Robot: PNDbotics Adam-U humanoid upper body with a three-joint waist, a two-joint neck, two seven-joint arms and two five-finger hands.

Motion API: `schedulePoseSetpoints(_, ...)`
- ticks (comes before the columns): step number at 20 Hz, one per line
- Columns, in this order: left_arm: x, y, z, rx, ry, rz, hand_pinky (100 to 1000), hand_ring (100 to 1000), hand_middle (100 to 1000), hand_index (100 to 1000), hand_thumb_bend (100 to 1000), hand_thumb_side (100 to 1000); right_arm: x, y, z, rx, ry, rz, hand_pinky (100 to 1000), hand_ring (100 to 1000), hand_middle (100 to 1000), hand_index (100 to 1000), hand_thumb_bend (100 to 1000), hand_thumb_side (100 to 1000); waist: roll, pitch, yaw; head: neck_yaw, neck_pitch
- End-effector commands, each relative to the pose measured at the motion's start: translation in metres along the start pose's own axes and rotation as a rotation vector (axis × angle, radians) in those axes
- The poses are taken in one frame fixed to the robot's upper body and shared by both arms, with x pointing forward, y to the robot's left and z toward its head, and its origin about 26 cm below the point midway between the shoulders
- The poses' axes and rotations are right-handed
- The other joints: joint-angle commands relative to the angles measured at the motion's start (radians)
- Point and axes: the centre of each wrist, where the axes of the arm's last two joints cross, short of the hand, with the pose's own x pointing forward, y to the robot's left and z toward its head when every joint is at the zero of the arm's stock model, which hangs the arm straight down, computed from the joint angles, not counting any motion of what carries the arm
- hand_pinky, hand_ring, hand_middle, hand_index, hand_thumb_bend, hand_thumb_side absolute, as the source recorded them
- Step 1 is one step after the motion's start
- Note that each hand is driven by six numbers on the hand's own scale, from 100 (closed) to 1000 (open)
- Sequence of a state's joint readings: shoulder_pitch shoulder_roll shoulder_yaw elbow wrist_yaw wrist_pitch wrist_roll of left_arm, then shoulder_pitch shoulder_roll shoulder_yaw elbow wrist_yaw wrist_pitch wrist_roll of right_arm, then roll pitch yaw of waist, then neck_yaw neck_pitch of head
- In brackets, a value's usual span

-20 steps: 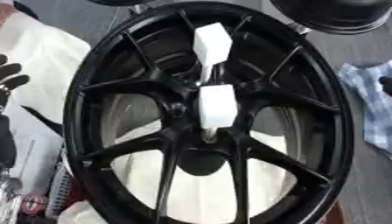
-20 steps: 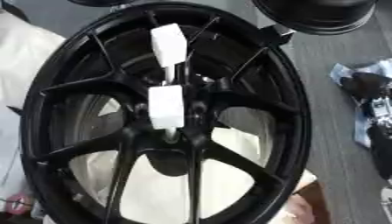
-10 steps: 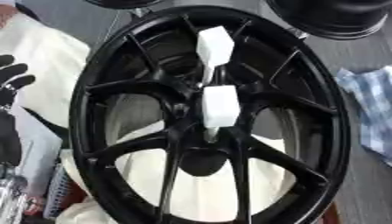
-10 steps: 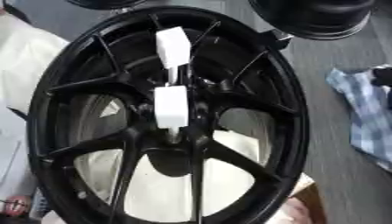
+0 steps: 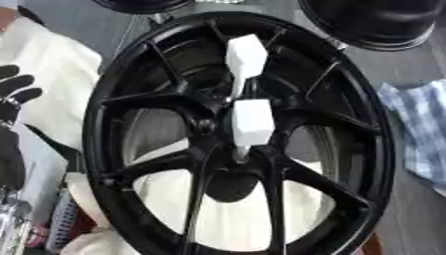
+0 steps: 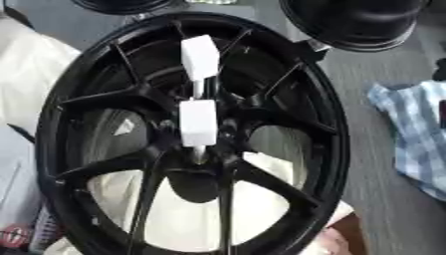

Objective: Pull the pin out of the wheel hub.

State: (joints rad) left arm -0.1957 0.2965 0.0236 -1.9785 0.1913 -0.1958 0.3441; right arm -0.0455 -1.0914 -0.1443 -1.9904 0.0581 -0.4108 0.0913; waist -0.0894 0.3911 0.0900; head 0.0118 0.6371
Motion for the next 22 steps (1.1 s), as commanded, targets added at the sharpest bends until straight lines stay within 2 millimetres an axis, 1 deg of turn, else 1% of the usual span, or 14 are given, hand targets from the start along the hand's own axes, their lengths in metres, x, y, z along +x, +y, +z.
schedulePoseSetpoints(1, 0.008, 0.001, -0.004, -0.027, -0.030, -0.014, 687, 688, 649, 831, 108, 749, 0.006, -0.019, -0.011, 0.165, -0.081, 0.140, 882, 839, 688, 759, 100, 206, 0.000, -0.027, 0.003, -0.001, 0.004)
schedulePoseSetpoints(5, 0.008, 0.000, -0.005, -0.041, -0.028, -0.013, 687, 687, 648, 830, 106, 749, 0.012, -0.031, -0.024, 0.374, -0.129, 0.233, 888, 846, 711, 772, 100, 237, -0.005, -0.029, 0.016, -0.011, 0.003)
schedulePoseSetpoints(6, 0.008, 0.000, -0.005, -0.044, -0.027, -0.013, 687, 687, 648, 830, 105, 749, 0.013, -0.035, -0.027, 0.426, -0.133, 0.251, 889, 846, 719, 777, 100, 296, -0.006, -0.029, 0.020, -0.012, 0.002)
schedulePoseSetpoints(9, 0.008, -0.001, -0.005, -0.053, -0.025, -0.012, 687, 687, 647, 830, 105, 749, 0.019, -0.046, -0.037, 0.526, -0.139, 0.291, 890, 829, 724, 780, 100, 329, -0.010, -0.031, 0.032, -0.020, 0.001)
schedulePoseSetpoints(12, 0.008, -0.002, -0.004, -0.059, -0.022, -0.009, 686, 687, 647, 830, 106, 749, 0.024, -0.056, -0.046, 0.544, -0.166, 0.291, 889, 819, 723, 779, 100, 296, -0.014, -0.033, 0.041, -0.027, 0.002)
schedulePoseSetpoints(18, 0.008, -0.003, -0.004, -0.074, -0.015, -0.003, 686, 687, 646, 830, 107, 752, 0.034, -0.064, -0.062, 0.543, -0.205, 0.279, 887, 821, 724, 776, 100, 293, -0.023, -0.038, 0.060, -0.043, 0.010)
schedulePoseSetpoints(22, 0.008, -0.004, -0.004, -0.083, -0.010, -0.001, 686, 688, 645, 830, 108, 752, 0.039, -0.068, -0.070, 0.538, -0.208, 0.269, 886, 819, 721, 775, 100, 288, -0.033, -0.041, 0.075, -0.058, 0.007)
